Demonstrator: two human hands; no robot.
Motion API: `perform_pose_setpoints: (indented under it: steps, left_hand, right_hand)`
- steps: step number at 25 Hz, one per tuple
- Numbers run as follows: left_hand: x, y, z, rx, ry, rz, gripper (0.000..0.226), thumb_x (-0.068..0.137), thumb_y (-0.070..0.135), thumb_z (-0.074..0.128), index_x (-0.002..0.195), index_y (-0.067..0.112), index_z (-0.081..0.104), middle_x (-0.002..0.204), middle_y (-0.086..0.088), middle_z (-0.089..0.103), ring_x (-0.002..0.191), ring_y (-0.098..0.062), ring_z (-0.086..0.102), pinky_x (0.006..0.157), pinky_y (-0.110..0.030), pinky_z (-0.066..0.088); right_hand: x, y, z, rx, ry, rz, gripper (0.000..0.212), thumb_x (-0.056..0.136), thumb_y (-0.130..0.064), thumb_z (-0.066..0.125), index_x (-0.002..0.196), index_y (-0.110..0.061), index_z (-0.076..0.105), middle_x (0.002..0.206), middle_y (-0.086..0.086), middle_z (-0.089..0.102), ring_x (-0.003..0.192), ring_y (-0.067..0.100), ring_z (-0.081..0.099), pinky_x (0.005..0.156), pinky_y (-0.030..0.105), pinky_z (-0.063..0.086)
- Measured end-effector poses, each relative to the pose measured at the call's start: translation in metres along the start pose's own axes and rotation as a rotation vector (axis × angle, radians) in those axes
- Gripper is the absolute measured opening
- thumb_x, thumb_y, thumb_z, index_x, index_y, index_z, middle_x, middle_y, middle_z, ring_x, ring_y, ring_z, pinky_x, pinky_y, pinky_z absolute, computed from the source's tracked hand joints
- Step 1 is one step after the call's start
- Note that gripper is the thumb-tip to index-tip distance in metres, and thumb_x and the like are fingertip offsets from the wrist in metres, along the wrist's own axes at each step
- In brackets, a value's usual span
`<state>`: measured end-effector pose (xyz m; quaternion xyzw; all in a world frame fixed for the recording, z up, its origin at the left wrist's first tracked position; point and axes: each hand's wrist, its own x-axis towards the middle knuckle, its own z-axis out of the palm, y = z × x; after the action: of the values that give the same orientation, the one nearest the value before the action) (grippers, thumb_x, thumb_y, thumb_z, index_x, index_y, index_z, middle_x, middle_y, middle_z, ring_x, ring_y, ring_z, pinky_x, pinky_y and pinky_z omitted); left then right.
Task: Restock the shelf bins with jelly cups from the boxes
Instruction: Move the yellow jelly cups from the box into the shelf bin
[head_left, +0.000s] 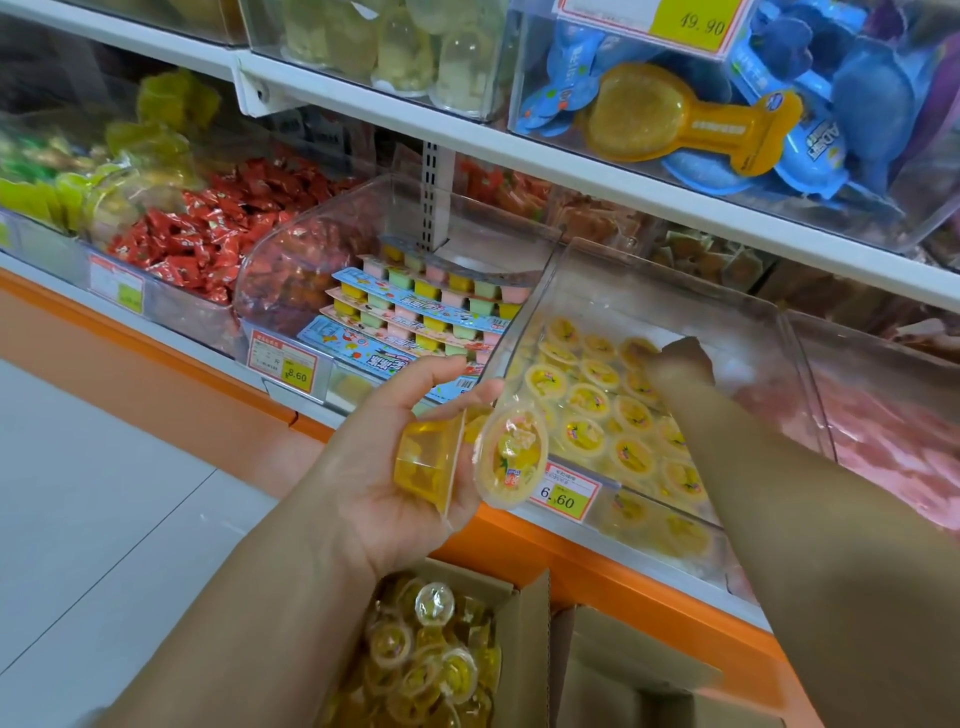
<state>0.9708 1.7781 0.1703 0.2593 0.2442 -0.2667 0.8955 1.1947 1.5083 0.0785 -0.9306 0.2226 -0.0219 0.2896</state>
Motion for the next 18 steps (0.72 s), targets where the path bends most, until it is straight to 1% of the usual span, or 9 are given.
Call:
perform_pose_setpoints:
  steps: [1, 3, 6, 8, 10, 12, 14, 16, 18]
  left_hand:
    - [0.001, 0.0, 0.0, 0.001, 0.005, 0.003, 0.053, 0.062, 0.028, 0.078, 0.111, 0.008, 0.076, 0.086, -0.005, 0.07, 0.067, -0.013, 0.061, 0.031, -0.019, 0.046]
    - [0.001, 0.0, 0.0, 0.011, 0.004, 0.003, 0.05, 0.064, 0.029, 0.078, 0.11, 0.009, 0.076, 0.083, -0.005, 0.07, 0.065, -0.014, 0.061, 0.031, -0.019, 0.046]
    - [-0.001, -0.003, 0.001, 0.021, -0.003, -0.003, 0.049, 0.066, 0.031, 0.078, 0.11, 0.009, 0.077, 0.082, -0.005, 0.071, 0.066, -0.013, 0.061, 0.032, -0.019, 0.047]
    - [-0.002, -0.005, 0.0, 0.013, -0.001, -0.005, 0.049, 0.066, 0.031, 0.078, 0.11, 0.009, 0.077, 0.083, -0.005, 0.071, 0.07, -0.013, 0.06, 0.033, -0.018, 0.047]
    - [-0.004, -0.005, 0.0, 0.011, -0.005, -0.003, 0.049, 0.065, 0.03, 0.078, 0.109, 0.009, 0.077, 0.082, -0.005, 0.07, 0.072, -0.013, 0.059, 0.032, -0.019, 0.047]
    - [-0.005, -0.004, 0.0, 0.008, -0.007, 0.001, 0.05, 0.063, 0.029, 0.078, 0.109, 0.009, 0.077, 0.082, -0.005, 0.07, 0.072, -0.013, 0.059, 0.032, -0.019, 0.047]
    - [-0.005, -0.003, 0.0, 0.015, -0.003, 0.006, 0.052, 0.06, 0.028, 0.079, 0.108, 0.008, 0.077, 0.083, -0.005, 0.07, 0.071, -0.013, 0.058, 0.033, -0.018, 0.047]
    - [-0.005, -0.003, 0.0, 0.024, 0.002, 0.013, 0.051, 0.06, 0.029, 0.079, 0.107, 0.008, 0.077, 0.081, -0.004, 0.07, 0.067, -0.012, 0.059, 0.033, -0.018, 0.046]
    - [-0.005, -0.004, 0.001, 0.023, 0.0, 0.012, 0.048, 0.061, 0.029, 0.079, 0.104, 0.008, 0.078, 0.079, -0.003, 0.069, 0.066, -0.013, 0.059, 0.032, -0.018, 0.046]
  right_hand:
    - [0.0, 0.001, 0.0, -0.016, 0.007, -0.032, 0.067, 0.085, -0.052, 0.062, 0.132, -0.008, 0.042, 0.124, 0.014, 0.058, 0.115, 0.035, 0.055, 0.092, 0.041, 0.047]
    - [0.0, 0.0, 0.0, -0.048, 0.007, -0.067, 0.057, 0.084, -0.053, 0.061, 0.122, -0.013, 0.05, 0.12, 0.01, 0.059, 0.111, 0.035, 0.056, 0.093, 0.042, 0.048]
    - [0.003, 0.001, 0.001, -0.103, 0.014, -0.017, 0.051, 0.079, -0.058, 0.061, 0.094, -0.01, 0.059, 0.105, 0.014, 0.066, 0.099, 0.036, 0.061, 0.086, 0.039, 0.049]
    - [0.003, 0.002, 0.004, -0.1, 0.008, 0.019, 0.049, 0.082, -0.057, 0.061, 0.086, -0.009, 0.056, 0.101, 0.016, 0.067, 0.097, 0.036, 0.062, 0.083, 0.039, 0.049]
    - [-0.001, 0.003, 0.007, -0.099, 0.001, 0.034, 0.051, 0.087, -0.057, 0.055, 0.092, -0.006, 0.058, 0.104, 0.017, 0.067, 0.101, 0.037, 0.06, 0.086, 0.04, 0.049]
    - [-0.006, 0.003, 0.01, -0.155, 0.014, 0.019, 0.053, 0.093, -0.053, 0.045, 0.108, -0.005, 0.059, 0.111, 0.018, 0.063, 0.108, 0.037, 0.055, 0.094, 0.042, 0.045]
    - [-0.013, 0.003, 0.01, -0.303, 0.091, -0.046, 0.046, 0.098, -0.043, 0.037, 0.119, -0.005, 0.051, 0.121, 0.018, 0.057, 0.118, 0.036, 0.046, 0.098, 0.043, 0.037]
    - [-0.019, 0.005, 0.009, -0.486, 0.166, -0.146, 0.034, 0.099, -0.03, 0.034, 0.12, -0.006, 0.048, 0.125, 0.017, 0.054, 0.12, 0.034, 0.042, 0.096, 0.042, 0.034]
    - [-0.021, 0.004, 0.009, -0.562, 0.145, -0.187, 0.03, 0.093, -0.016, 0.037, 0.12, -0.007, 0.048, 0.125, 0.018, 0.053, 0.12, 0.033, 0.041, 0.095, 0.04, 0.033]
